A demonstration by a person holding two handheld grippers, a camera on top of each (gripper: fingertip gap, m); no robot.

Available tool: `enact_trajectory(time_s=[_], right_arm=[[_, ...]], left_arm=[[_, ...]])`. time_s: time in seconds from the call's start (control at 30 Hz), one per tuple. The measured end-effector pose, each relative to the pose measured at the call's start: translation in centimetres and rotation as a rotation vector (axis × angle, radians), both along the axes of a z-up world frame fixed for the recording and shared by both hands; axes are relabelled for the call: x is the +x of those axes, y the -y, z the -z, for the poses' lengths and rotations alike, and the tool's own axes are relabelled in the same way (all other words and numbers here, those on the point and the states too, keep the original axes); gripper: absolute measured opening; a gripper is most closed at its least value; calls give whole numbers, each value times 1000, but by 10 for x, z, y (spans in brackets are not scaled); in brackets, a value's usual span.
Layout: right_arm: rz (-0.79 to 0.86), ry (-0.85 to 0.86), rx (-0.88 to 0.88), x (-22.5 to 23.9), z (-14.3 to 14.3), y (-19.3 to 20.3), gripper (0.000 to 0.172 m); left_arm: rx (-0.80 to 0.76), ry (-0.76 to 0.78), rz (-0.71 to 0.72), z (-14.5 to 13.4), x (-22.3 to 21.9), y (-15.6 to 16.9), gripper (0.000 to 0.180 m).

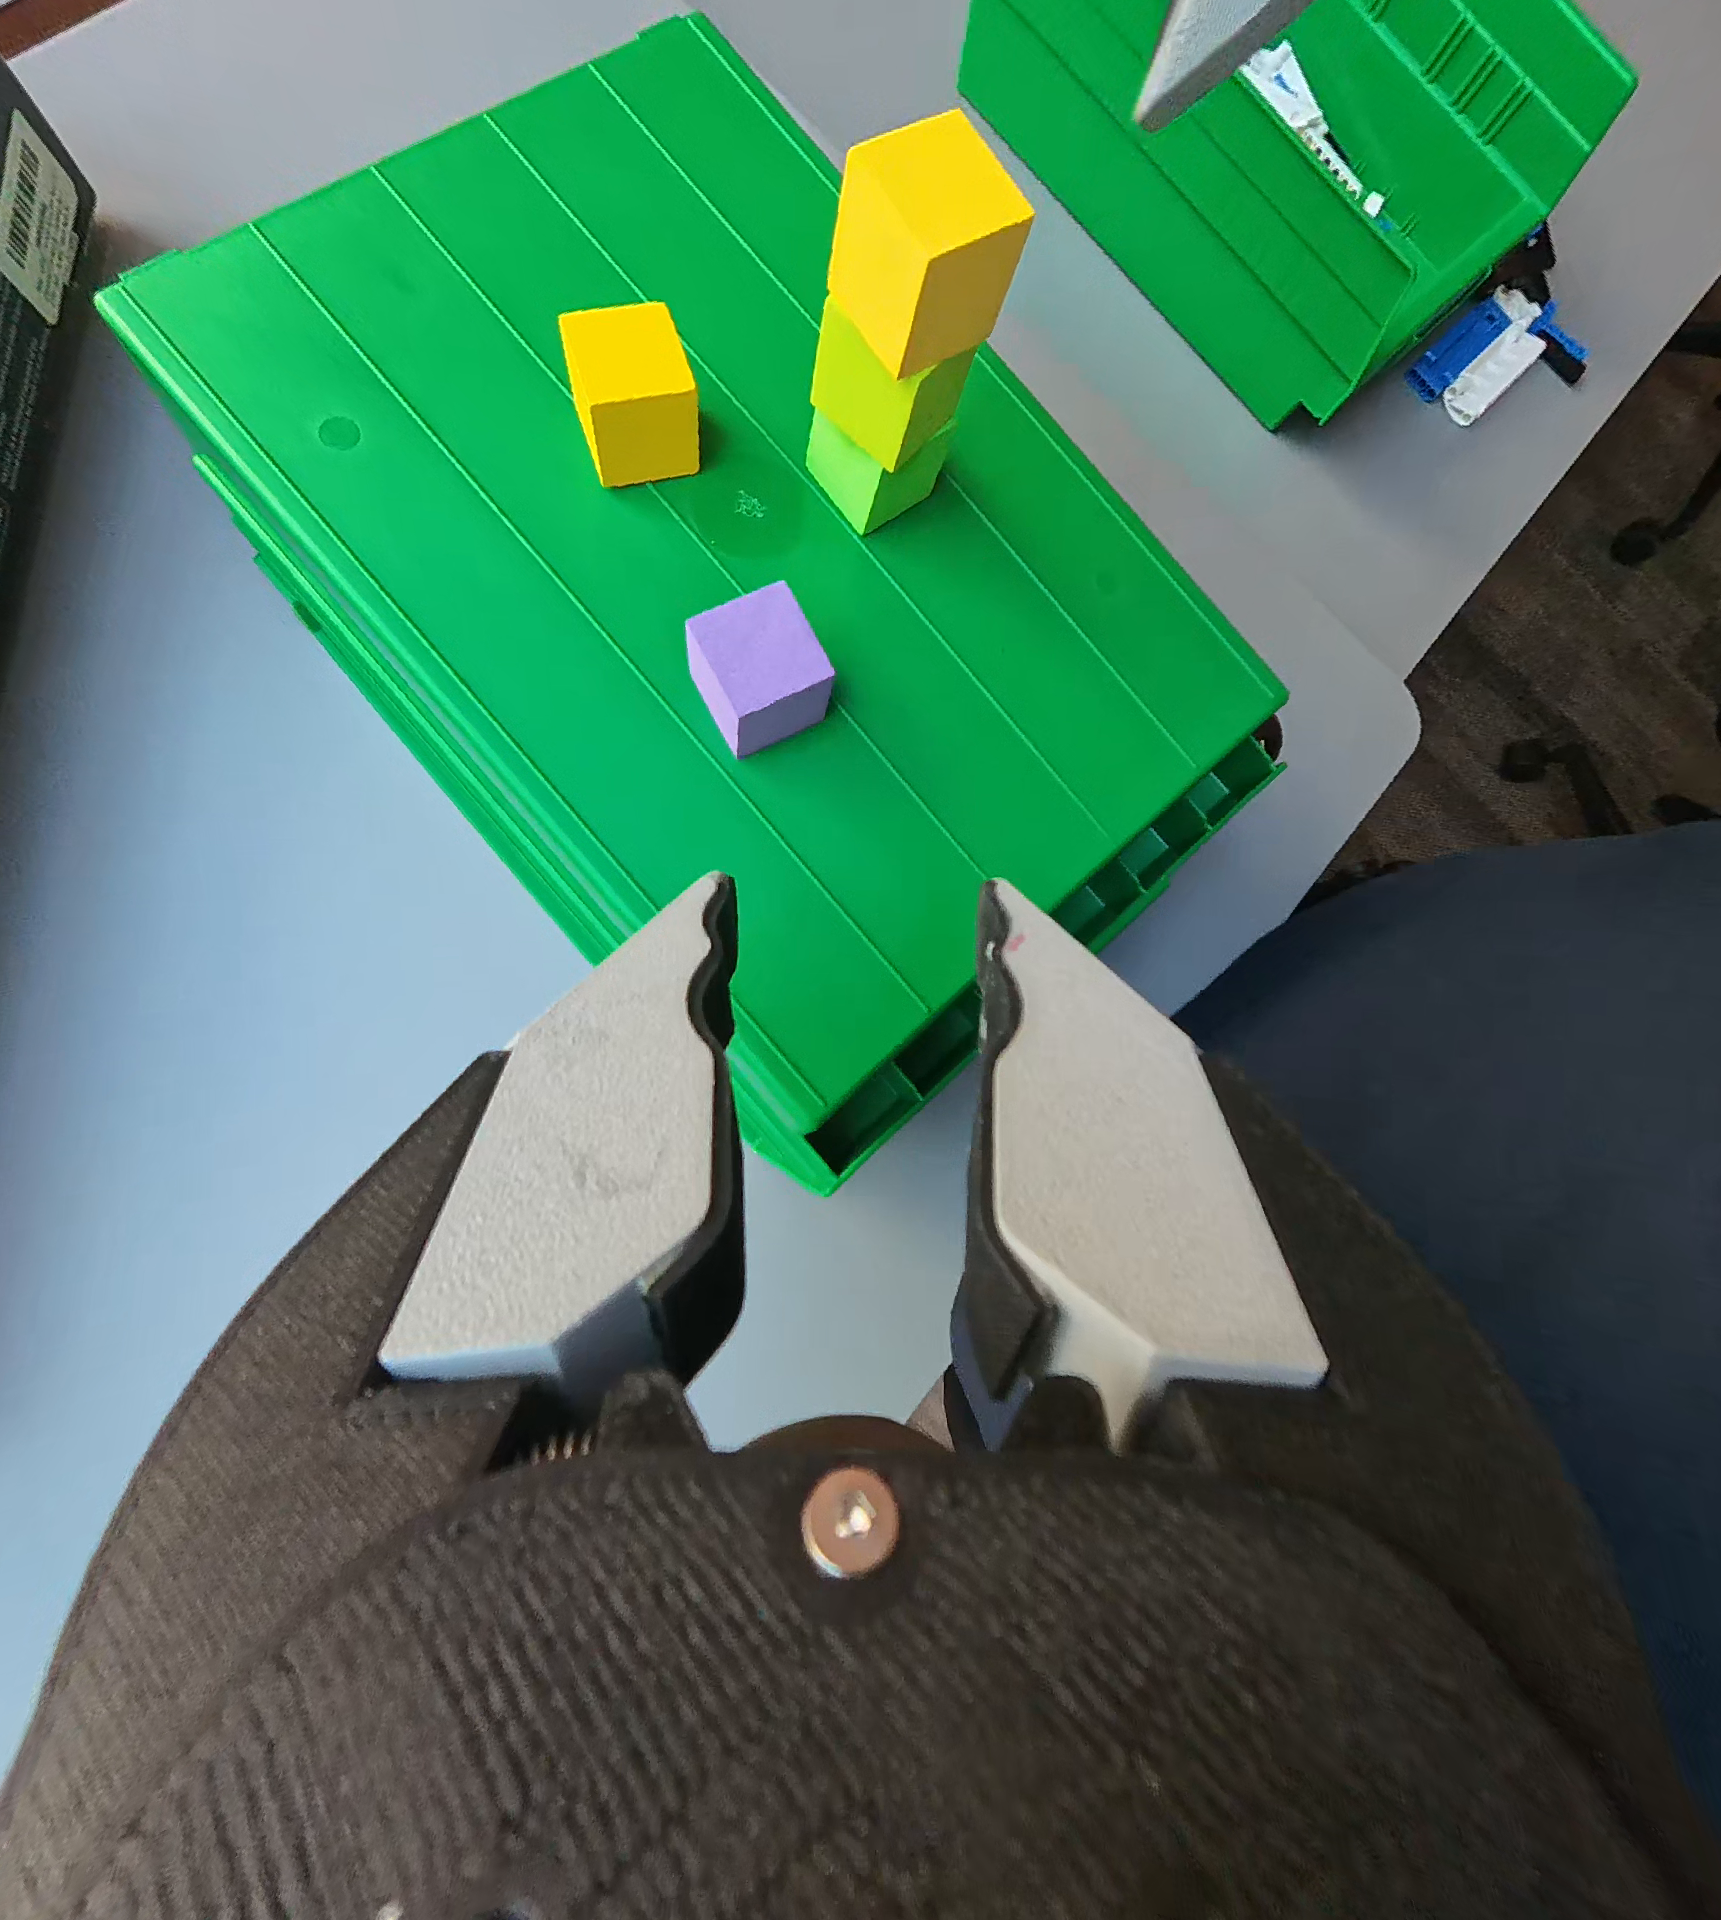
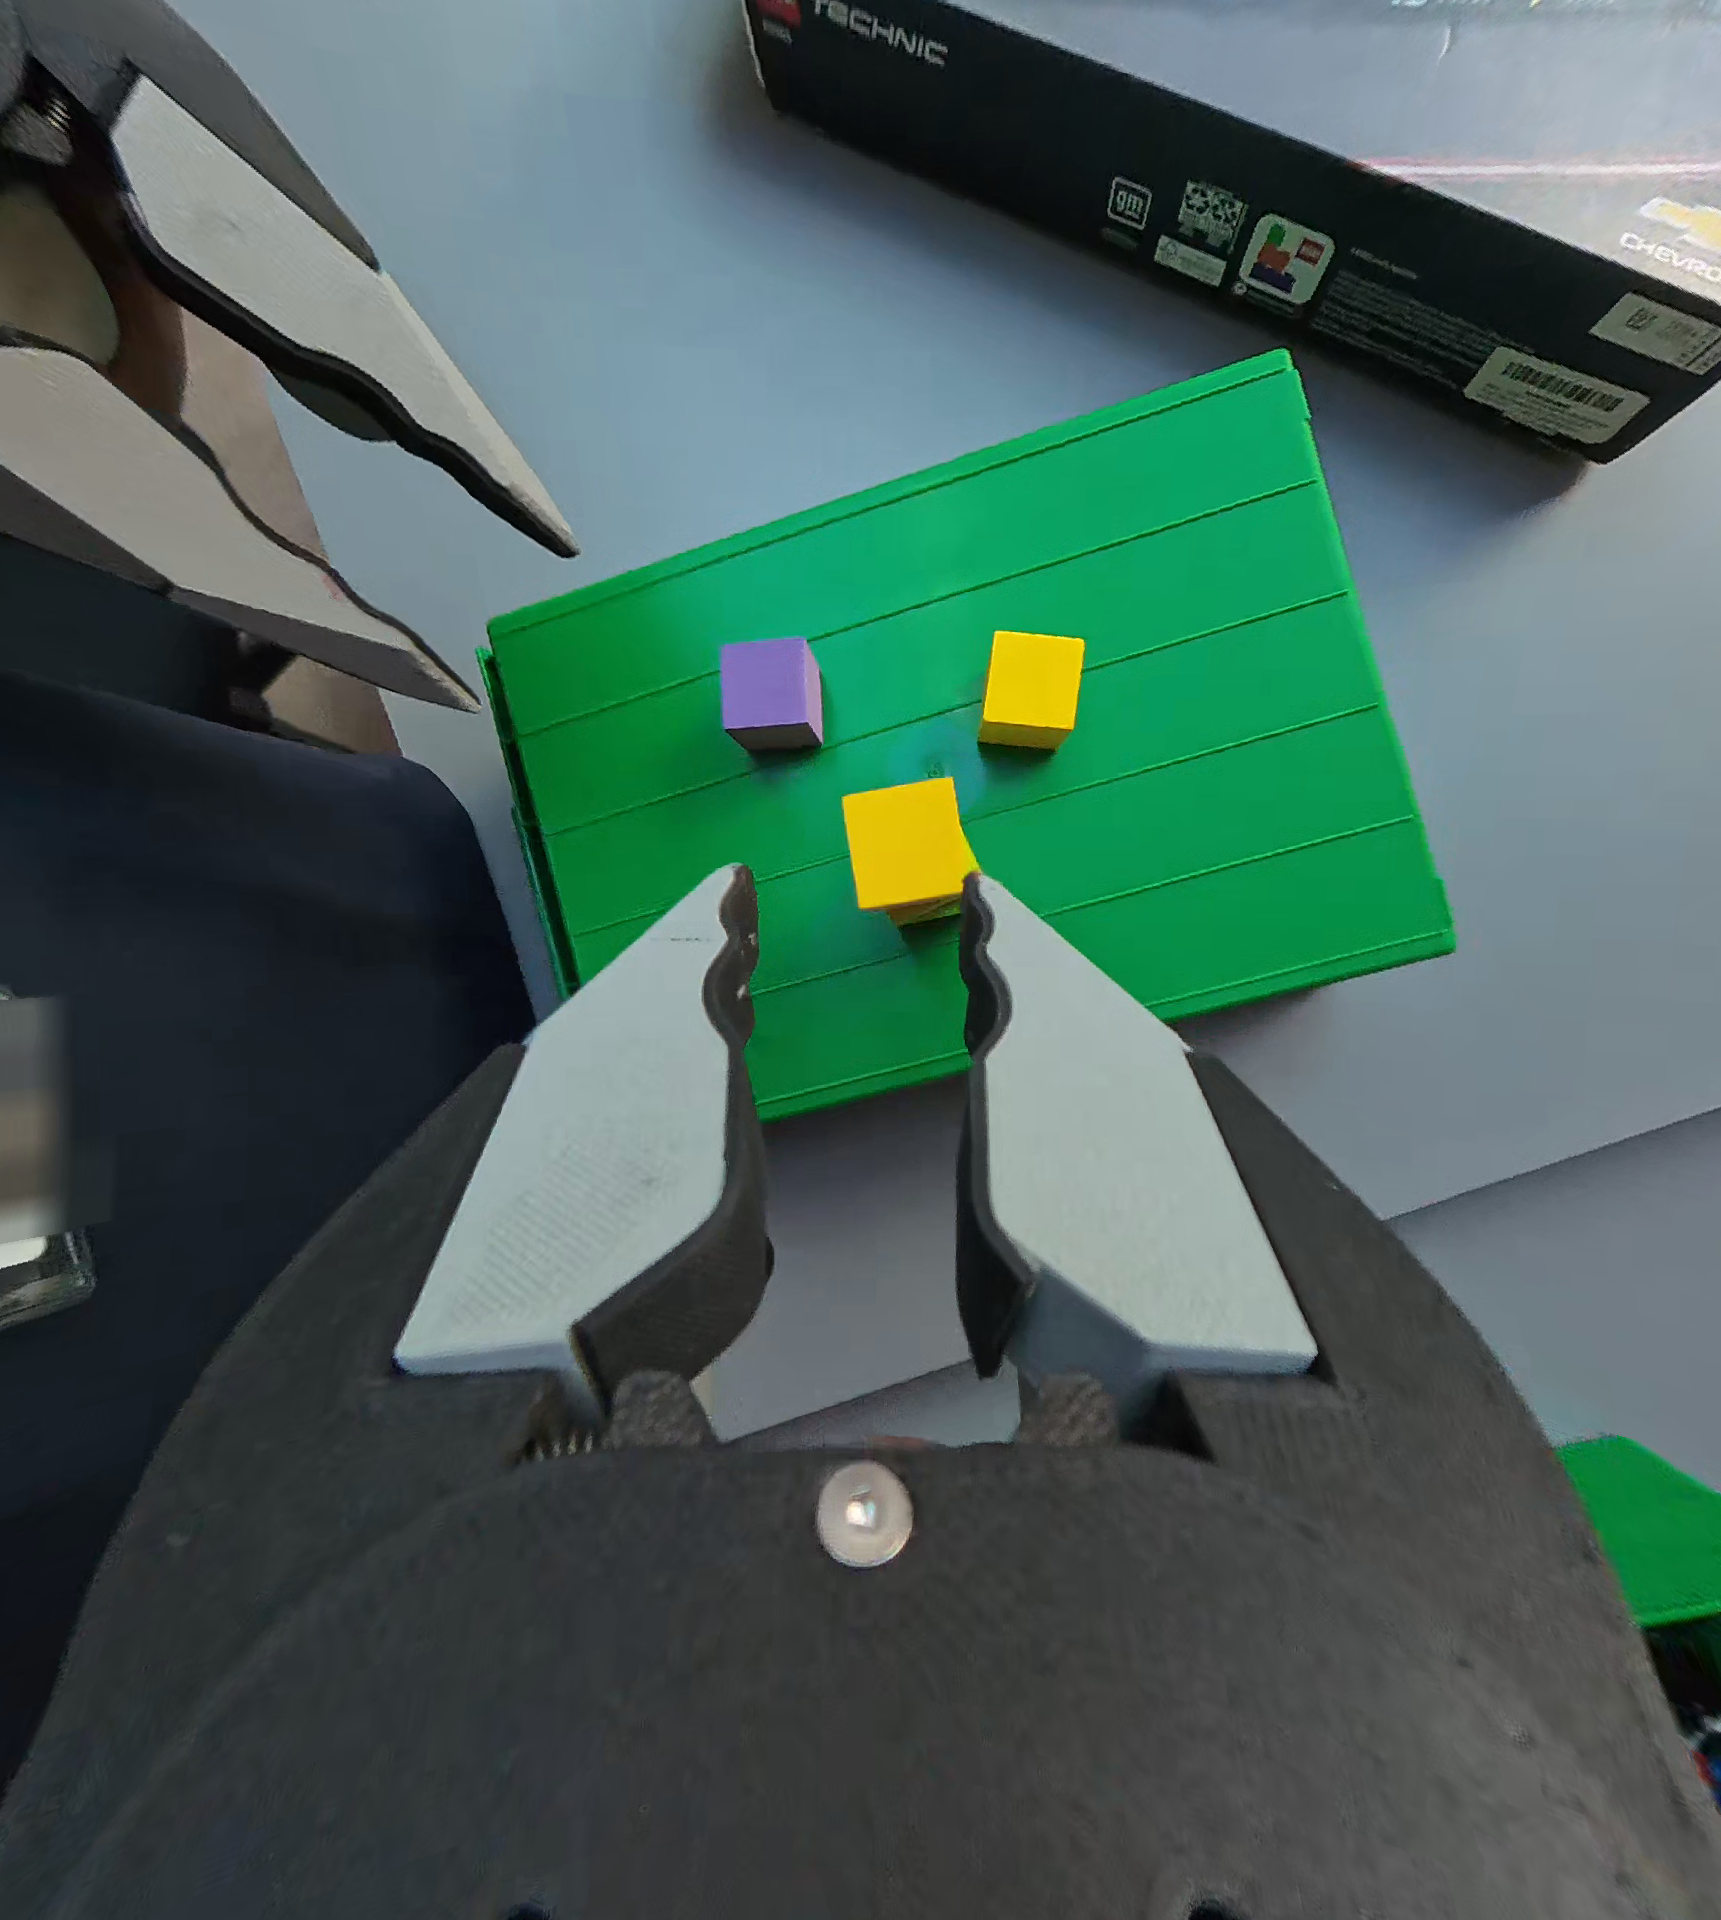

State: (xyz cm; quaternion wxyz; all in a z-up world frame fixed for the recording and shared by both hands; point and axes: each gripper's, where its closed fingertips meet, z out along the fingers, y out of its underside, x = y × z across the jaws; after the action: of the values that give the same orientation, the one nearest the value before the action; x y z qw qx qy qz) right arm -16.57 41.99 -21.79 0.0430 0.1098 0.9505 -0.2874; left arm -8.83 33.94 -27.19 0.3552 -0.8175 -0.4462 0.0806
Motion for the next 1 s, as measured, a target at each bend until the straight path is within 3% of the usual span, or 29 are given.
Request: enact_trajectory(time_s=[0.43, 1.0], right_arm=[[94, -2, -52, -8, -7, -19, 36], [76, 2, -55, -13, -5, -20, 35]], left_arm=[[-16, 14, 21, 0, -2, -7, 43], [-38, 30, -20, -1, -12, -1, 41]])
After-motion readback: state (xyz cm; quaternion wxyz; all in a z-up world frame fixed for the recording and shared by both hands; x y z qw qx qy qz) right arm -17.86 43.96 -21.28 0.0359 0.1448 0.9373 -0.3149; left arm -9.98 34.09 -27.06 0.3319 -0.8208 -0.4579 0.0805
